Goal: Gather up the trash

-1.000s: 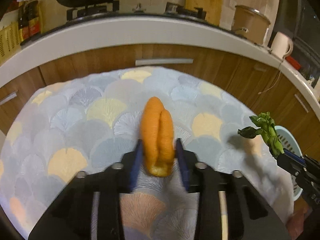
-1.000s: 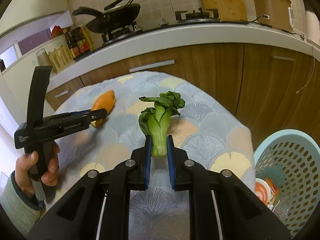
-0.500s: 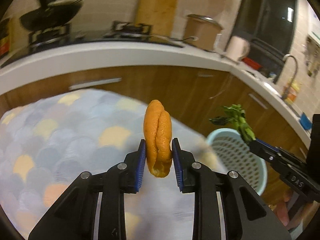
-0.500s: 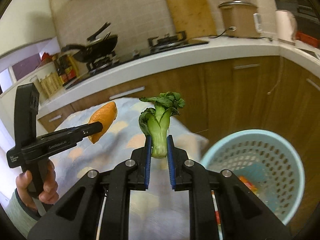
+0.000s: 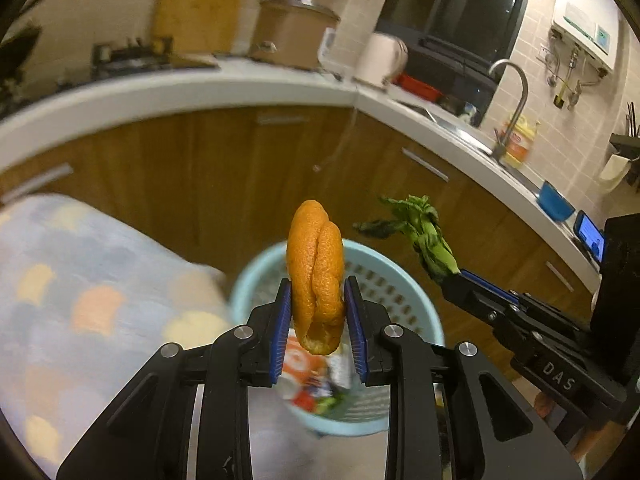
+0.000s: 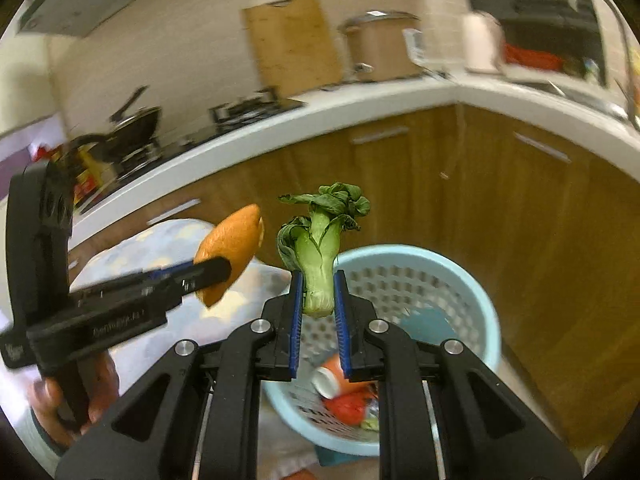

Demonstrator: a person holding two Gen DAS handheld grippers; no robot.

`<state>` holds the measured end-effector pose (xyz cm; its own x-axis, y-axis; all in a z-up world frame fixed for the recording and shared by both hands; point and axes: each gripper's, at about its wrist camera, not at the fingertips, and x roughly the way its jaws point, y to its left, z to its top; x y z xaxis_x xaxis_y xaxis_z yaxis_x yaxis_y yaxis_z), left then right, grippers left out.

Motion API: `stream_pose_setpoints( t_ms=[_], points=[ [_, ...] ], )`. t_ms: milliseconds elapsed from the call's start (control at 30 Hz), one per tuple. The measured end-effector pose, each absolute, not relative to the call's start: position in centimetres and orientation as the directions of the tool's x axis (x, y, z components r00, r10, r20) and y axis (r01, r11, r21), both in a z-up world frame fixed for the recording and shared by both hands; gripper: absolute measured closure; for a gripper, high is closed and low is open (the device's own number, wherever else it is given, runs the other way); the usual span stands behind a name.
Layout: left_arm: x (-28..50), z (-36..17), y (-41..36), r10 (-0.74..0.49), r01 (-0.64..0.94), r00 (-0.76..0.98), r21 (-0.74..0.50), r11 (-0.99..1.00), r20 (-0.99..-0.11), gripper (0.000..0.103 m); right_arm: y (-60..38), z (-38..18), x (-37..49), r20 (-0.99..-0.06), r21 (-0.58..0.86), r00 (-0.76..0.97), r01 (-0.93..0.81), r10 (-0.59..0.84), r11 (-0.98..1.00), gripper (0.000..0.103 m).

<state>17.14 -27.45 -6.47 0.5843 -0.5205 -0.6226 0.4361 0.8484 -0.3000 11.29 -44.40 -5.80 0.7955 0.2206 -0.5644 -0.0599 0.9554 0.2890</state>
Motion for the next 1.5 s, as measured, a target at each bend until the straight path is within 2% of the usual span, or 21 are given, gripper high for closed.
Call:
stream_pose_setpoints(
  t_ms=[133,233,267,300,367,433,533,633,700,833,1133,1300,1500],
  points=[
    [17.6,-8.3,-30.4,-0.537,0.447,0.536,-0.32,0.835,-0.652,0.078,-46.3,-7.2,11.5,-0.598,0.306,0.777,-0.003,0.195,0.952,0.09],
    [17.8,-9.1,-31.5,-0.544,0.451,0.511,-0.331,0.829,-0.666,0.074,-47.2,-8.2,12.0,-0.63,0.322,0.752,0.025,0.195,0.946,0.09],
    [18.0,-9.3,-31.8,-0.542,0.451,0.504,-0.331,0.829,-0.672,0.07,-47.4,-8.7,12.3,-0.642,0.335,0.739,0.029,0.205,0.942,0.089],
    [18.1,-9.4,-32.0,-0.531,0.444,0.51,-0.322,0.836,-0.676,0.062,-47.6,-9.0,12.4,-0.65,0.34,0.73,0.033,0.21,0.94,0.088],
    [17.9,-9.2,-31.8,-0.528,0.442,0.522,-0.316,0.839,-0.67,0.051,-47.6,-9.6,12.4,-0.664,0.334,0.719,0.041,0.204,0.942,0.079],
    [17.8,-9.0,-31.8,-0.516,0.44,0.536,-0.3,0.846,-0.669,0.049,-47.4,-9.7,12.4,-0.665,0.329,0.72,0.044,0.198,0.943,0.072],
    [17.5,-8.8,-31.3,-0.499,0.433,0.551,-0.282,0.856,-0.669,0.049,-47.3,-9.4,12.4,-0.661,0.331,0.723,0.042,0.2,0.943,0.072],
    [17.1,-8.4,-30.8,-0.486,0.426,0.568,-0.269,0.864,-0.664,0.048,-46.7,-8.6,12.1,-0.648,0.322,0.735,0.03,0.197,0.946,0.072],
    [16.7,-7.9,-30.0,-0.476,0.414,0.588,-0.262,0.872,-0.654,0.043,-46.2,-7.8,11.9,-0.637,0.312,0.746,0.021,0.193,0.95,0.072],
    [15.4,-6.5,-28.7,-0.45,0.396,0.637,-0.236,0.888,-0.626,0.043,-45.2,-6.3,11.1,-0.611,0.281,0.772,0.003,0.177,0.96,0.072],
    [12.2,-2.9,-26.1,-0.342,0.32,0.772,-0.137,0.937,-0.536,0.036,-42.3,-3.3,8.8,-0.534,0.149,0.844,0.041,0.046,0.988,0.072],
    [10.3,-1.1,-24.4,-0.281,0.262,0.832,-0.107,0.959,-0.479,0.027,-41.6,-1.8,7.8,-0.498,0.132,0.867,0.046,0.026,0.99,0.072],
    [8.8,0.1,-23.0,-0.212,0.194,0.87,-0.086,0.977,-0.444,0.023,-40.7,-0.6,6.9,-0.48,0.132,0.877,0.038,0.03,0.99,0.07]
  ],
)
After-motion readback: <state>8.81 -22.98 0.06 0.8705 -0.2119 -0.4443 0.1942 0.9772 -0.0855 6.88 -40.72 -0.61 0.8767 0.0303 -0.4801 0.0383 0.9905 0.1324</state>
